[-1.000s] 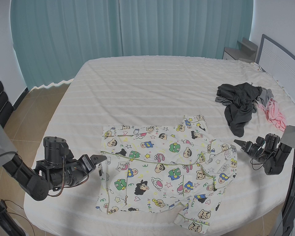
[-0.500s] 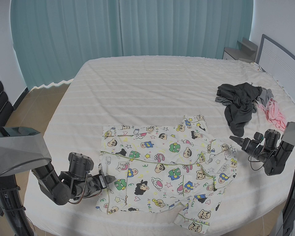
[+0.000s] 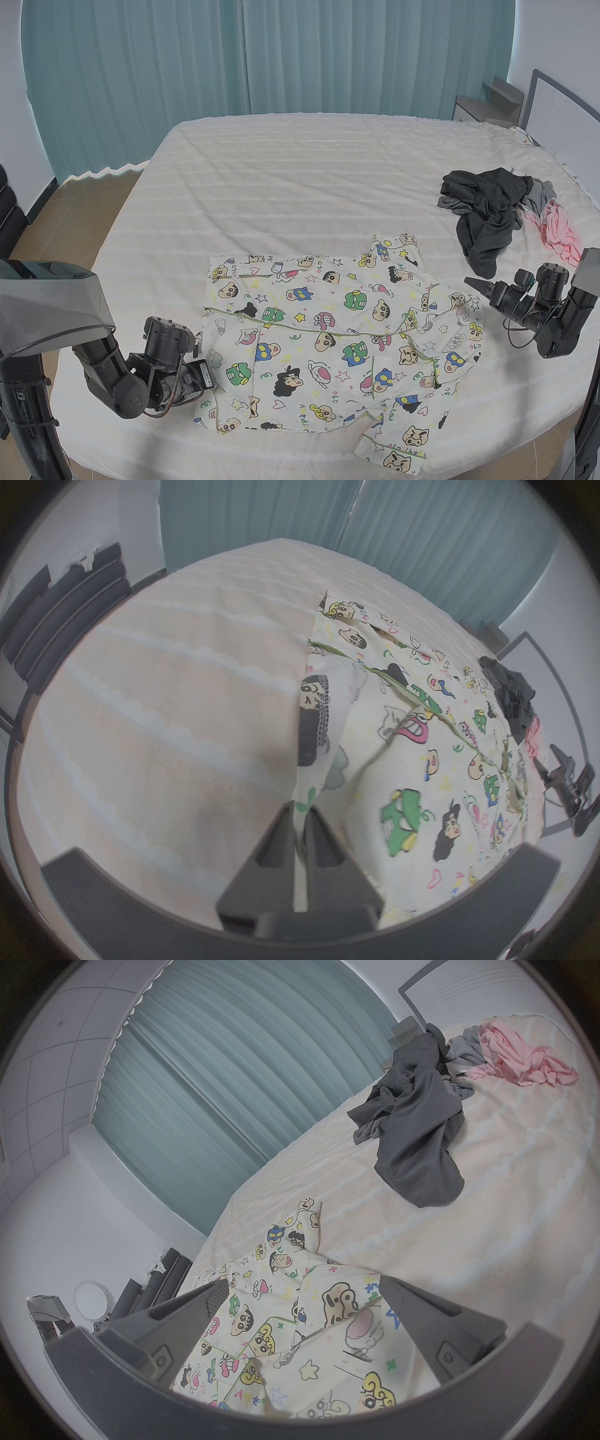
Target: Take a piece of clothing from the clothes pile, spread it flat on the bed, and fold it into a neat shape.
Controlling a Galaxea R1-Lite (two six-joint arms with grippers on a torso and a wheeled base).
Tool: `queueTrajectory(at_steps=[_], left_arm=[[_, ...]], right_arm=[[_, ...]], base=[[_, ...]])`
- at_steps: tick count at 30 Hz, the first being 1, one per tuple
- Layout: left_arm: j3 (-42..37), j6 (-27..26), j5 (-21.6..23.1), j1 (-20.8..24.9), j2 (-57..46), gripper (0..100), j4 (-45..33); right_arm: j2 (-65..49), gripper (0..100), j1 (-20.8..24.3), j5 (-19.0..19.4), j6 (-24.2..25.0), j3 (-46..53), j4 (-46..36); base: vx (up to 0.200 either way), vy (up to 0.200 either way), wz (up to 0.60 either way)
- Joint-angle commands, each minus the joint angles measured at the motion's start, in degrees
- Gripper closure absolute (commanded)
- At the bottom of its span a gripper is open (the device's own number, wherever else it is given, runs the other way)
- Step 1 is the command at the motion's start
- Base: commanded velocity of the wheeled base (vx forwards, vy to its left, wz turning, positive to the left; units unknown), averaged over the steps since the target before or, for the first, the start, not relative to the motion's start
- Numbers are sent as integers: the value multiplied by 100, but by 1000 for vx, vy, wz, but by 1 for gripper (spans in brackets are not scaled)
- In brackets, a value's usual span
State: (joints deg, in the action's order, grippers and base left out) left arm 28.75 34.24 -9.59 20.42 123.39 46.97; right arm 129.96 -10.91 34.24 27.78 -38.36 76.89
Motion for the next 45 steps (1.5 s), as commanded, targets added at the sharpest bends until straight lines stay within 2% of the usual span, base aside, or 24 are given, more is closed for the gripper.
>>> queueTrajectory(at_steps=[1, 6, 11, 14, 15, 22, 24, 27, 31, 32, 40, 43, 44, 45], left_arm=[[-88, -199, -166, -161, -149, 100, -12], [-97, -480, -192, -381, -325, 100, -12], [-106, -1043, -60, -847, -342, 100, -4], [-106, -1078, 177, -978, -351, 100, 5], [-97, -1086, 458, -1119, -360, 100, 5], [-150, -1095, 1188, -1488, -351, 100, -12], [-229, -1095, 1548, -1629, -351, 100, -4], [-282, -1086, 1768, -1752, -333, 100, -4], [-255, -1086, 1786, -1866, -307, 100, 14], [-255, -1086, 1786, -1875, -307, 0, 14], [-247, -946, 1821, -2139, -878, 0, 5], [-255, -366, 1961, -1840, -1564, 0, -65], [-247, -339, 1970, -1813, -1582, 0, -74], [-194, -84, 2014, -1497, -1801, 0, -197]], right_arm=[[11, 0, 1, 3, -1, 4, 2], [20, 0, 1, 3, -10, 4, 2], [20, 0, 19, 3, -1, 4, 2], [20, 0, 28, 3, -10, 4, 2], [20, 0, 28, 3, -1, 4, 2], [29, 0, 28, 3, -1, -4, -7], [64, 0, 28, 3, -1, -13, -7], [73, 0, 28, 3, -1, -13, -7], [73, 0, 28, 3, -1, -4, -7], [73, 0, 28, 3, -1, -4, -7], [64, 0, 28, 3, -1, -4, -7], [64, 0, 28, 3, -1, -4, -7], [64, 0, 28, 3, -1, -4, -7], [64, 0, 28, 3, -1, -4, -7]], base=[[0, 0, 0], [0, 0, 0], [0, 0, 0], [0, 0, 0], [0, 0, 0], [0, 0, 0], [0, 0, 0], [0, 0, 0], [0, 0, 0], [0, 0, 0], [0, 0, 0], [0, 0, 0], [0, 0, 0], [0, 0, 0]])
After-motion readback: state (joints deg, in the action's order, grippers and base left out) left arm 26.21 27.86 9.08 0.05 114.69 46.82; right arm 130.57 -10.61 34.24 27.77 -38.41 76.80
